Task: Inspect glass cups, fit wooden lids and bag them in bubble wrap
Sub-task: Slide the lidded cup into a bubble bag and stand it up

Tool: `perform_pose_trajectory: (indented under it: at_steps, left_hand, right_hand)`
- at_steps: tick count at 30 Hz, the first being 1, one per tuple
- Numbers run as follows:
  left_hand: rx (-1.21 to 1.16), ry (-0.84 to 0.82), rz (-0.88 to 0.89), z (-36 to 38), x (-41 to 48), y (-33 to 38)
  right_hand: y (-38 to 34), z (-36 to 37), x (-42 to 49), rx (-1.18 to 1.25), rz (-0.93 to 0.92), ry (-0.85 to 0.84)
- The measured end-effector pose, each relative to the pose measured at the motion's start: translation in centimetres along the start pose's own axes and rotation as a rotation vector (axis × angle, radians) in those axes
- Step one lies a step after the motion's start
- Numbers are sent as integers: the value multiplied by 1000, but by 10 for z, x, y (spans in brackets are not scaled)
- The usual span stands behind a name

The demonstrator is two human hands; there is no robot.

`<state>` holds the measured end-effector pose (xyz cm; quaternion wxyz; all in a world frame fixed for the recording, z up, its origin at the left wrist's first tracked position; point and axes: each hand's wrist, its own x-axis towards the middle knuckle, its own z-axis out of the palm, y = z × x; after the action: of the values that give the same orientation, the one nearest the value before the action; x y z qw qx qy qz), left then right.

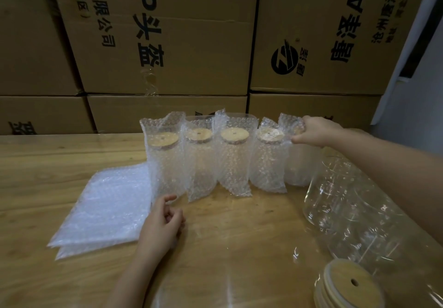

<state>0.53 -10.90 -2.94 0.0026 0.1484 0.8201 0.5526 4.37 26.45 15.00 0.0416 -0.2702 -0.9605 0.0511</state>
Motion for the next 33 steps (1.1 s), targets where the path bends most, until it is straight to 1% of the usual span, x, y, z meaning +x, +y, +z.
perform_pose_trajectory:
  at_steps: [7, 13, 15, 16, 18, 19, 20, 21, 22, 23, 24, 25, 26, 29, 31, 33]
  left_hand:
    - [15, -3, 10, -1, 0, 1]
    - [18, -11, 12, -2, 0, 0]
    - [25, -11, 17, -2, 0, 0]
    - [29, -9, 20, -2, 0, 0]
    - [33, -4, 24, -2, 0, 1]
    - [34, -3, 25, -2, 0, 1]
    - [35, -5, 25, -2, 0, 1]
    - [35, -7, 24, -1, 0, 2]
    - [35, -8, 23, -2, -1, 2]
    - [37, -8, 22, -2, -1, 2]
    - [39, -8, 21, -2, -1, 2]
    - [40, -8, 19, -2, -1, 2]
    - [39, -8, 17, -2, -1, 3]
    - [35, -8, 17, -2, -1, 2]
    - [39, -6, 20, -2, -1, 1]
    - [46, -8, 21, -2, -1, 0]
  right_hand:
    - [4, -11, 8, 37, 26, -64]
    - [-1, -10, 9, 19, 40, -177]
    - [-4, -12, 9, 59, 10, -200]
    - [-6, -15, 8, 95, -26, -155]
    - [-8, -26, 5, 227, -135, 28]
    - [-8, -33, 2, 303, -211, 78]
    - [-8, -39, -2, 335, -299, 66]
    - [-7, -44, -6, 300, -372, -1]
    - [-6, -44, -9, 191, -402, -92]
    - [-6, -42, -11, 41, -397, -150]
    - [-6, -36, -12, -101, -377, -150]
    - [-8, -29, -11, -183, -360, -105]
    - [-11, -23, -11, -189, -348, -38]
    - [-21, -16, -14, -64, -362, 113]
    - [-23, -20, -16, -58, -396, 204]
    - [-23, -23, -18, -104, -495, 315]
